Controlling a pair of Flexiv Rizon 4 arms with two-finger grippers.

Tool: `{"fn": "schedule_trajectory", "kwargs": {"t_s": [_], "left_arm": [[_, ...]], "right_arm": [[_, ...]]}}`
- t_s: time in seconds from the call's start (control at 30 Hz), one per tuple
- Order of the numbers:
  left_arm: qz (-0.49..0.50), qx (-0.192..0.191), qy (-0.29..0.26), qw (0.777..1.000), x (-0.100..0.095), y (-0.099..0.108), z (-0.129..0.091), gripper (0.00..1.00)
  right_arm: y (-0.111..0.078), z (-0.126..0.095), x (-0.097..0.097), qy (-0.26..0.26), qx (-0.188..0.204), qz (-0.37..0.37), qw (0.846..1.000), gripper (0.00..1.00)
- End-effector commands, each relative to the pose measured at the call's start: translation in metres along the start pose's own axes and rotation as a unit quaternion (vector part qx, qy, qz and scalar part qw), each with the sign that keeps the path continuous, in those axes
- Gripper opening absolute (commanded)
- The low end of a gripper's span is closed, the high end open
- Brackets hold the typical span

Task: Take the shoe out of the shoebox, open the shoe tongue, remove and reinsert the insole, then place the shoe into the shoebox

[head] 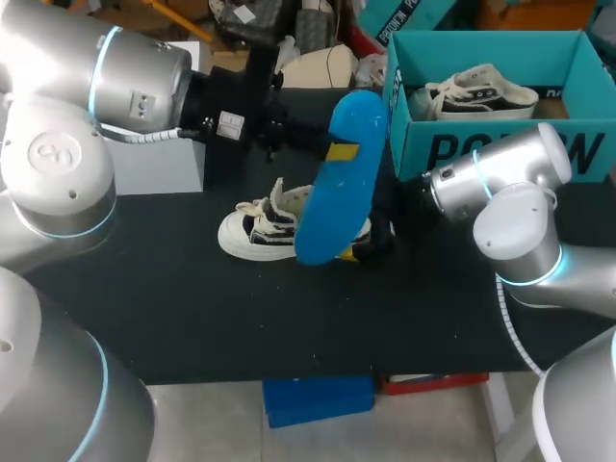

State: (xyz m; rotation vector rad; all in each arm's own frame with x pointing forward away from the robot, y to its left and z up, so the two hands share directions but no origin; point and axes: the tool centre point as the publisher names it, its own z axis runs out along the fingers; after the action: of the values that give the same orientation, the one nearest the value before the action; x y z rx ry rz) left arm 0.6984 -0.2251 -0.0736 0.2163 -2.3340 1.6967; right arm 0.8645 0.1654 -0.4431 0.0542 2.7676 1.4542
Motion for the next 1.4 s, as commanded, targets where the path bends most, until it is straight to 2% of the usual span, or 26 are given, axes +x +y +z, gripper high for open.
{"fn": "schedule_trajectory", "kwargs": {"t_s": [0.03, 0.27, 0.37, 0.5, 0.6, 0.8, 0.83, 0.9, 0.97, 1.03, 1.1, 1.2, 1.4], "left_arm": [[0.0, 0.0, -0.004, 1.0, 0.005, 0.002, -0.006, 0.0], [-0.008, 0.002, 0.006, 1.0, 0.007, 0.001, -0.008, 0.0], [-0.032, 0.039, 0.036, 0.998, 0.014, -0.006, -0.01, 0.0], [-0.042, 0.083, 0.039, 0.995, 0.026, -0.019, -0.015, 0.0], [-0.042, 0.099, 0.041, 0.993, 0.037, -0.03, -0.017, 0.0], [-0.032, 0.096, 0.046, 0.994, 0.057, -0.05, -0.018, 0.0], [-0.051, 0.109, 0.06, 0.991, 0.062, -0.055, -0.019, 0.0], [-0.037, 0.102, 0.041, 0.993, 0.068, -0.061, -0.021, 0.0], [-0.049, 0.117, 0.059, 0.99, 0.08, -0.07, -0.023, 0.0], [-0.028, 0.111, 0.049, 0.992, 0.088, -0.077, -0.024, 0.0], [-0.025, 0.124, 0.073, 0.989, 0.099, -0.086, -0.025, 0.0], [-0.012, 0.133, 0.079, 0.988, 0.109, -0.096, -0.027, 0.0], [0.002, 0.144, 0.083, 0.986, 0.118, -0.106, -0.029, 0.0]], "right_arm": [[-0.006, 0.006, 0.002, 0.0, 0.001, 0.001, 1.0, 0.0], [-0.006, 0.006, 0.002, 0.0, 0.001, 0.001, 1.0, 0.0], [-0.006, 0.006, 0.002, 0.0, 0.001, 0.001, 1.0, 0.0], [-0.006, 0.006, 0.002, 0.0, 0.001, 0.001, 1.0, 0.0], [-0.006, 0.006, 0.002, 0.0, 0.001, 0.001, 1.0, 0.0], [-0.006, 0.006, 0.002, 0.0, 0.001, 0.001, 1.0, 0.0], [-0.006, 0.006, 0.002, 0.0, 0.001, 0.001, 1.0, 0.0], [-0.006, 0.006, 0.002, 0.0, 0.001, 0.001, 1.0, 0.0], [-0.006, 0.006, 0.002, 0.0, 0.001, 0.001, 1.0, 0.0], [-0.006, 0.006, 0.002, 0.0, 0.001, 0.001, 1.0, 0.0], [-0.006, 0.006, 0.002, 0.0, 0.001, 0.001, 1.0, 0.0], [-0.006, 0.006, 0.002, 0.0, 0.001, 0.001, 1.0, 0.0], [-0.006, 0.006, 0.002, 0.0, 0.001, 0.001, 1.0, 0.0]]}}
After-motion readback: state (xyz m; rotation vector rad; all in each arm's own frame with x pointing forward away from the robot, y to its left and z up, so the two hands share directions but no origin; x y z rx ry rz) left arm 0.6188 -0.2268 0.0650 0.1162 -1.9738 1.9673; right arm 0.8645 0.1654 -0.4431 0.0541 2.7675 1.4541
